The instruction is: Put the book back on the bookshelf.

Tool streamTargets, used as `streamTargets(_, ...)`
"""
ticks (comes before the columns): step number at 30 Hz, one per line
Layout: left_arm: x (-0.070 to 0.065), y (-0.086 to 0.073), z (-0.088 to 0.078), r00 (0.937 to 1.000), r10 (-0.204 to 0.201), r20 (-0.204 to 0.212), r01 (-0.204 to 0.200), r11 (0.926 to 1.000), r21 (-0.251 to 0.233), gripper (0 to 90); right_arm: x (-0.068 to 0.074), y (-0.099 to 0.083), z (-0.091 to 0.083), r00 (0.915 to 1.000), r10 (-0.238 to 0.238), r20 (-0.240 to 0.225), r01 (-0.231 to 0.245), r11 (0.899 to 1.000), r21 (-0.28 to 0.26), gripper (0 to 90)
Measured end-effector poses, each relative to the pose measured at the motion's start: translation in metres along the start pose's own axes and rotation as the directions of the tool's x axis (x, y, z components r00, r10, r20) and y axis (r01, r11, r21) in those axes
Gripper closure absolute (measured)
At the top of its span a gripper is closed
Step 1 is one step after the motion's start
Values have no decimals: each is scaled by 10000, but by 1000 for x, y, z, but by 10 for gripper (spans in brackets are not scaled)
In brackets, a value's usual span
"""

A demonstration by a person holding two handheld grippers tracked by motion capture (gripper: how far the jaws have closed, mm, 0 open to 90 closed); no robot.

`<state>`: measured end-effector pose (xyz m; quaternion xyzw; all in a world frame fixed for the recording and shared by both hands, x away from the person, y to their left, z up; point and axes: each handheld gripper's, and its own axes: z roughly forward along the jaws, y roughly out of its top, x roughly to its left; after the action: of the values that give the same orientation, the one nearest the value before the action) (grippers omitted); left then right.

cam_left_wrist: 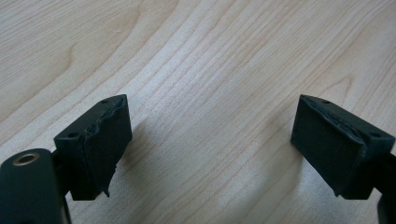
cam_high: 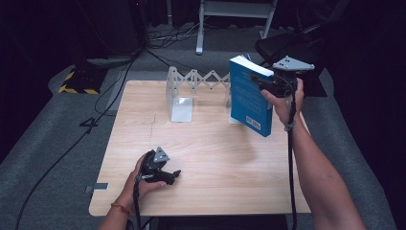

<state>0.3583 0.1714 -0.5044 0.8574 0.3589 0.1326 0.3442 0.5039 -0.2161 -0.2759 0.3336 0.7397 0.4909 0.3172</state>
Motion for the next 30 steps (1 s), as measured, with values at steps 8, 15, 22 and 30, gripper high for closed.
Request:
streamTargets(8, 0, 0, 0, 9999, 133, 54, -133, 9999, 4, 126, -6, 4, 35, 9974, 357, 619, -359, 9994, 16, 614)
streamTargets(15, -1, 0, 0, 9998, 142, 147, -142, 9999, -4, 126, -12, -1, 58, 9945, 564, 884, -563, 9984, -36, 614)
streamTargets(22, -1, 0, 0, 9998, 142, 146, -141, 9999, -5, 127, -17, -15, 67, 9913, 728, 1099, -673, 9963, -530, 613)
streamTargets(30, -1, 0, 0, 9999, 90, 136, -90, 10000, -2, 127, -17, -34, 68, 9927, 746, 953, -675, 9949, -753, 611)
